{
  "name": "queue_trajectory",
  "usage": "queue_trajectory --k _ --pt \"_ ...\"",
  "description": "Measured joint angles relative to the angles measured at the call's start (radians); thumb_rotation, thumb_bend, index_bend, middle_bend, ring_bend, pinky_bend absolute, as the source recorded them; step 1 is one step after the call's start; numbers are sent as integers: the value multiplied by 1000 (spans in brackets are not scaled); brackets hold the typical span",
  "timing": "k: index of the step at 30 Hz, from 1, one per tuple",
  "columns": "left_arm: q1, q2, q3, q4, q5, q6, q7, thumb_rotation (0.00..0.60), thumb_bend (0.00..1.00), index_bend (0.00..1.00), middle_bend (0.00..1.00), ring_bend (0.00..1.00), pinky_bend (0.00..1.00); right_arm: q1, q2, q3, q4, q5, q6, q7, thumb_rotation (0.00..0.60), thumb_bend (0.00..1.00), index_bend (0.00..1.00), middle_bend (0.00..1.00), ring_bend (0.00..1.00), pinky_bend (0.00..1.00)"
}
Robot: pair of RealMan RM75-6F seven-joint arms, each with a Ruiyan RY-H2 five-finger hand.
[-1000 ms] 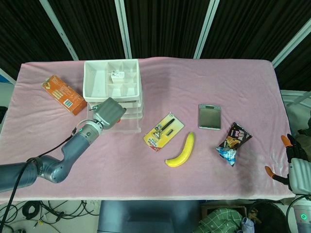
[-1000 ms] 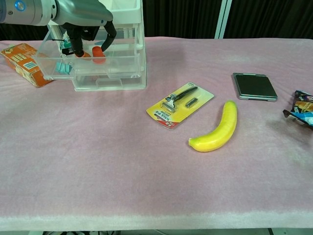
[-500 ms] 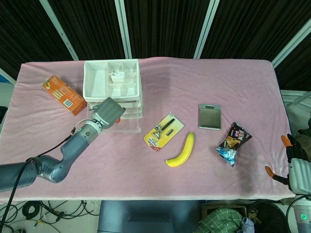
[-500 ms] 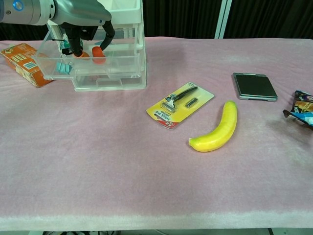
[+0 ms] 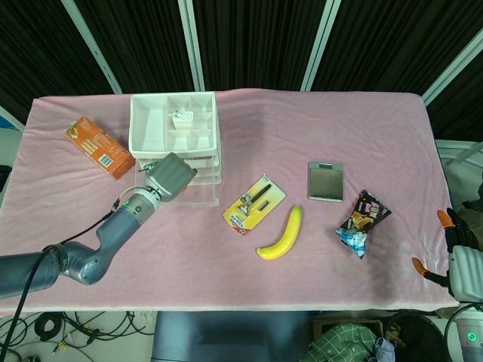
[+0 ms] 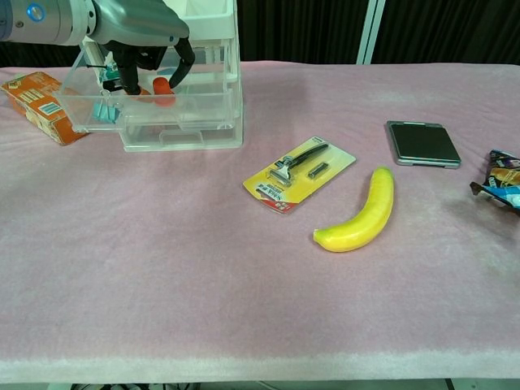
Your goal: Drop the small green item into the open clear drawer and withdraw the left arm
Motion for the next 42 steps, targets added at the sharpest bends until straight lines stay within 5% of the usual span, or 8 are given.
queue_trajectory --k 9,22,32,42 --pt "2 -4 3 2 8 2 -8 600 365 548 1000 1000 1000 0 0 -1 0 -2 0 1 600 137 0 0 0 123" --pt "14 23 -23 -14 43 23 -51 600 369 563 1000 1000 1000 0 0 -2 0 -5 1 -1 600 138 0 0 0 123" --pt "30 172 -77 -159 83 71 -100 600 370 563 1000 1000 1000 -1 0 -3 0 -8 4 -4 600 137 0 0 0 123" --pt "150 357 -59 -366 241 141 -207 600 370 567 1000 1000 1000 -2 0 -5 -1 -16 8 -9 600 138 0 0 0 123"
